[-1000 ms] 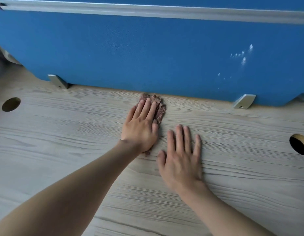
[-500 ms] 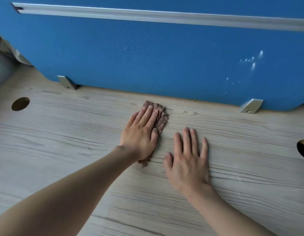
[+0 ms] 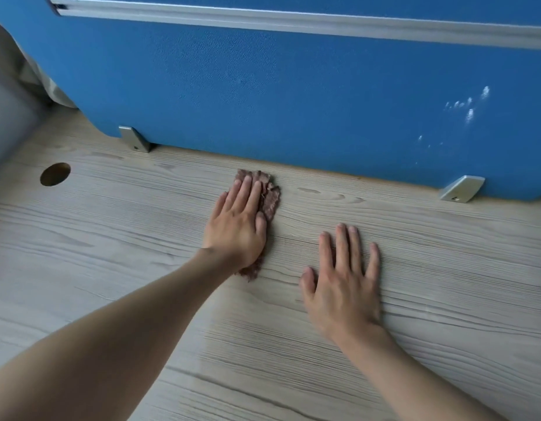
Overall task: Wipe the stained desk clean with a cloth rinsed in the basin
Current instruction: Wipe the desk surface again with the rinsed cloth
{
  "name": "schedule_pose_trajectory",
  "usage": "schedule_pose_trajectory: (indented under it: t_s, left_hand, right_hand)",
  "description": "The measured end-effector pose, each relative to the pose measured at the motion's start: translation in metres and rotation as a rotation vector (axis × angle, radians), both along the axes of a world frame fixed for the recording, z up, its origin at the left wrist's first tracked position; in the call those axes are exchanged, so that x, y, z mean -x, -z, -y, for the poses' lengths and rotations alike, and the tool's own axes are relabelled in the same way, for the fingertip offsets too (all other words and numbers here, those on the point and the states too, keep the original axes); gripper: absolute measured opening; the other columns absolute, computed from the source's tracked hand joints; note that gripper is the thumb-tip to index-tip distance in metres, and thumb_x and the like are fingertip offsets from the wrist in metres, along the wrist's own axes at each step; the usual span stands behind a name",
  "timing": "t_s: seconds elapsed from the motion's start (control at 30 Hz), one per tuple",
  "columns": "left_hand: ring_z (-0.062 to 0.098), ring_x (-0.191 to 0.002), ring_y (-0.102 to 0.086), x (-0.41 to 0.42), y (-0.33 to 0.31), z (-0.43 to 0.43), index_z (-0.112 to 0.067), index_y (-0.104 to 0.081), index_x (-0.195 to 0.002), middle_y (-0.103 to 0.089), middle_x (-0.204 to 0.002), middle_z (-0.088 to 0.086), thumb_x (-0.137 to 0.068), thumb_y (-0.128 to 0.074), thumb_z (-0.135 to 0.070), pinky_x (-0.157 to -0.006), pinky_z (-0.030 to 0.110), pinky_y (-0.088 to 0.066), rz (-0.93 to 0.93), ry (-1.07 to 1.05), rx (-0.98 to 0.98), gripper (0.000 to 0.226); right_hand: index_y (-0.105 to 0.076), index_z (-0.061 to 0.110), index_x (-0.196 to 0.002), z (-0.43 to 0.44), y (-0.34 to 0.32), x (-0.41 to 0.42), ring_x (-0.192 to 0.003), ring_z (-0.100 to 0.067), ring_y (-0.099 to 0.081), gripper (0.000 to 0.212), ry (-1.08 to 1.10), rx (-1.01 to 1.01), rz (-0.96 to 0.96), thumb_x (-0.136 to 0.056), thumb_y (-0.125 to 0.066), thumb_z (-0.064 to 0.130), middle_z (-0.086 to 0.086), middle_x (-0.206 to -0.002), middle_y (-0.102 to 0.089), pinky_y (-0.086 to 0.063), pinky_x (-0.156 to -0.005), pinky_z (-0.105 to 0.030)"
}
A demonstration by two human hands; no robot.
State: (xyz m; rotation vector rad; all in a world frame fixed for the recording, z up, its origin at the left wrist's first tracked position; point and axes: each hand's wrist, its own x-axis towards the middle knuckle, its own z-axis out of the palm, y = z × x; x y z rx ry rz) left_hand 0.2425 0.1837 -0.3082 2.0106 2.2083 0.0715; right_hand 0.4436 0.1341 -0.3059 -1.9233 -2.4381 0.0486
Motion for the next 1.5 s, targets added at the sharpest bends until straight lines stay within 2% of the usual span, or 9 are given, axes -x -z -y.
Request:
schedule_pose_trajectory:
  t_s: [0.1, 0.27, 0.5, 0.7, 0.9, 1.1, 1.3, 1.4, 1.5]
  left_hand:
    - [0.015, -0.153, 0.008, -0.011, 0.000, 0.013, -0.019, -0.005, -0.160, 0.002, -0.167, 0.001, -0.094, -0.010, -0.042, -0.125, 0.036, 0.003, -0.005, -0.040, -0.028, 0.070]
    - [0.018, -0.154, -0.006, -0.012, 0.002, 0.060, -0.016, -0.019, -0.159, -0.013, -0.166, 0.003, -0.097, -0.018, -0.040, -0.124, 0.037, -0.005, 0.015, 0.141, -0.048, 0.066]
    - [0.014, -0.153, 0.008, 0.007, 0.000, 0.025, -0.018, -0.005, -0.160, 0.001, -0.167, 0.000, -0.094, -0.009, -0.042, -0.124, 0.034, 0.004, -0.014, -0.078, -0.010, 0.070]
    - [0.017, -0.154, -0.004, -0.010, -0.001, 0.100, -0.014, -0.018, -0.159, -0.011, -0.166, 0.005, -0.098, -0.019, -0.039, -0.124, 0.040, -0.009, 0.021, 0.089, -0.031, 0.066]
    - [0.013, -0.153, 0.007, 0.010, 0.000, 0.065, -0.019, -0.006, -0.160, 0.000, -0.167, 0.000, -0.092, -0.008, -0.042, -0.123, 0.031, 0.008, -0.027, -0.060, -0.013, 0.072]
    - [0.019, -0.154, -0.009, -0.020, 0.001, 0.137, -0.012, -0.025, -0.157, -0.018, -0.165, 0.007, -0.098, -0.024, -0.037, -0.123, 0.041, -0.014, 0.023, 0.048, -0.069, 0.064]
    - [0.015, -0.154, -0.004, 0.008, -0.001, 0.110, -0.019, -0.016, -0.159, -0.010, -0.166, 0.000, -0.095, -0.015, -0.040, -0.123, 0.030, 0.002, -0.005, -0.041, -0.046, 0.068]
    - [0.018, -0.153, -0.010, 0.001, 0.000, 0.124, -0.014, -0.025, -0.157, -0.019, -0.165, 0.005, -0.096, -0.021, -0.037, -0.124, 0.036, -0.007, 0.002, -0.104, -0.082, 0.066]
    - [0.018, -0.154, -0.008, -0.011, -0.002, 0.172, -0.013, -0.026, -0.157, -0.018, -0.165, 0.007, -0.099, -0.026, -0.036, -0.124, 0.039, -0.012, 0.032, -0.019, -0.078, 0.063]
  right_hand:
    - [-0.047, 0.007, -0.145, 0.000, 0.001, 0.000, -0.149, -0.037, -0.024, 0.070, 0.005, -0.004, -0.006, -0.088, -0.034, 0.046, -0.022, -0.157, -0.033, -0.014, -0.118, -0.062]
    - [-0.048, 0.008, -0.145, 0.000, 0.001, 0.001, -0.149, -0.037, -0.025, 0.071, 0.008, -0.001, -0.013, -0.088, -0.034, 0.047, -0.021, -0.158, -0.033, -0.015, -0.118, -0.062]
    - [-0.048, 0.007, -0.145, 0.000, 0.004, 0.001, -0.149, -0.037, -0.025, 0.070, 0.007, -0.029, -0.018, -0.089, -0.033, 0.046, -0.021, -0.157, -0.034, -0.014, -0.118, -0.062]
    - [-0.049, 0.007, -0.144, 0.000, 0.004, 0.000, -0.148, -0.037, -0.026, 0.070, 0.012, -0.032, -0.027, -0.088, -0.032, 0.045, -0.021, -0.156, -0.035, -0.015, -0.118, -0.063]
    - [-0.046, 0.007, -0.145, -0.001, 0.006, -0.002, -0.148, -0.038, -0.025, 0.070, -0.004, -0.033, -0.005, -0.089, -0.030, 0.045, -0.021, -0.157, -0.035, -0.014, -0.118, -0.062]
    - [-0.049, 0.005, -0.143, -0.001, 0.003, 0.000, -0.147, -0.039, -0.027, 0.069, 0.008, -0.033, -0.011, -0.089, -0.030, 0.043, -0.023, -0.155, -0.036, -0.016, -0.116, -0.064]
    - [-0.046, 0.012, -0.148, 0.064, 0.001, 0.043, -0.148, -0.041, -0.025, 0.067, -0.205, 0.011, -0.069, -0.092, -0.032, 0.045, -0.025, -0.157, -0.031, -0.013, -0.118, -0.063]
    - [-0.046, 0.013, -0.148, 0.069, 0.004, 0.045, -0.148, -0.043, -0.022, 0.068, -0.203, 0.017, -0.023, -0.090, -0.032, 0.045, -0.027, -0.158, -0.028, -0.012, -0.118, -0.064]
    - [-0.048, 0.014, -0.147, 0.065, 0.004, 0.045, -0.148, -0.043, -0.022, 0.067, -0.192, 0.021, -0.022, -0.090, -0.034, 0.045, -0.027, -0.158, -0.029, -0.013, -0.118, -0.064]
